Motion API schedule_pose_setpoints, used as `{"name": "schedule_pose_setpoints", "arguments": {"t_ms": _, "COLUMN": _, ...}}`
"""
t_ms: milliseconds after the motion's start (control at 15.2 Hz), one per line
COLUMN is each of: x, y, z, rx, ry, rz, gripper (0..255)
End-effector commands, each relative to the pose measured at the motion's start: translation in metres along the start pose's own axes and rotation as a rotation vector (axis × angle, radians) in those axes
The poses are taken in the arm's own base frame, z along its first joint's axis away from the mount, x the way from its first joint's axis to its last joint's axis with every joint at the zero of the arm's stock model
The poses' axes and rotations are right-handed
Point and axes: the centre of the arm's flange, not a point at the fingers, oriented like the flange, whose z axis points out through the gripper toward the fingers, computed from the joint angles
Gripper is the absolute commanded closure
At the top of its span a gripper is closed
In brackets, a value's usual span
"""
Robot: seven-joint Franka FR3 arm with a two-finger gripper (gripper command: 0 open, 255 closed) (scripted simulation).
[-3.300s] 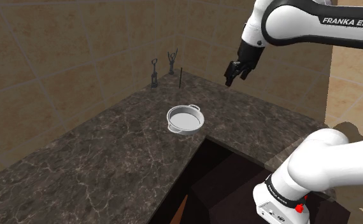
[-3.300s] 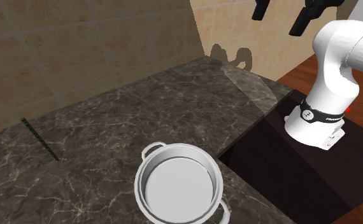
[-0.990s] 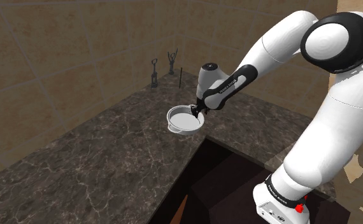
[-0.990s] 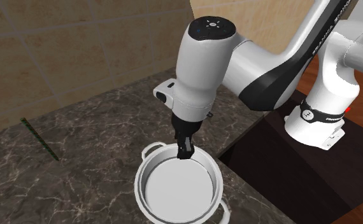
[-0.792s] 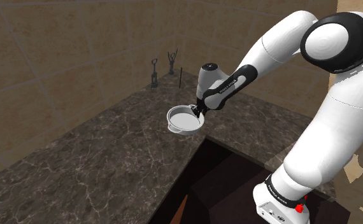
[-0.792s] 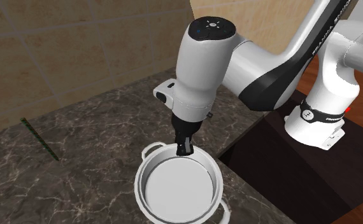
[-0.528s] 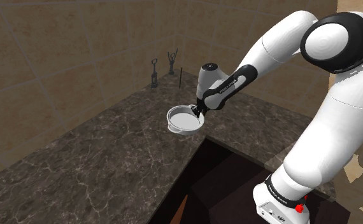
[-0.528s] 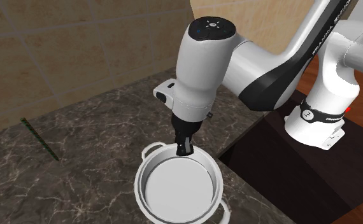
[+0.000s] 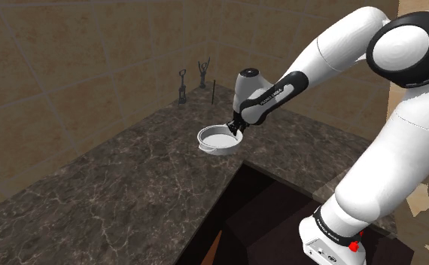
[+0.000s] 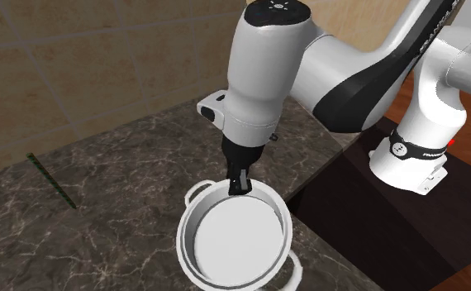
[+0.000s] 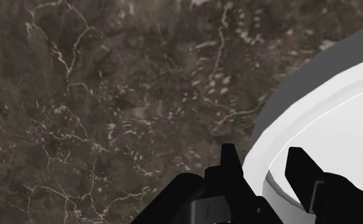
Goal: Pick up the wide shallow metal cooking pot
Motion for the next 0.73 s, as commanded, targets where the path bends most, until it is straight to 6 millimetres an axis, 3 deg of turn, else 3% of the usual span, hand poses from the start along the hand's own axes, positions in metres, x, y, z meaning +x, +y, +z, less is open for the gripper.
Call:
{"name": "schedule_pose_setpoints", "arguments": {"t_ms": 0, "x": 0.001, "y": 0.002, "z": -0.012, "rx": 0.0, "ry": 0.001, "rz": 0.0, "gripper": 255}}
{"name": "schedule_pose_setpoints", "arguments": {"t_ms": 528, "x": 0.007, "y": 0.008, "z": -0.053, "rx": 0.0, "ry": 0.001, "rz": 0.0, "gripper": 255}}
{"name": "schedule_pose_setpoints", "arguments": {"t_ms": 660, "x": 0.007, "y": 0.008, "z": -0.054, "rx": 0.0, "ry": 0.001, "rz": 0.0, "gripper": 255}}
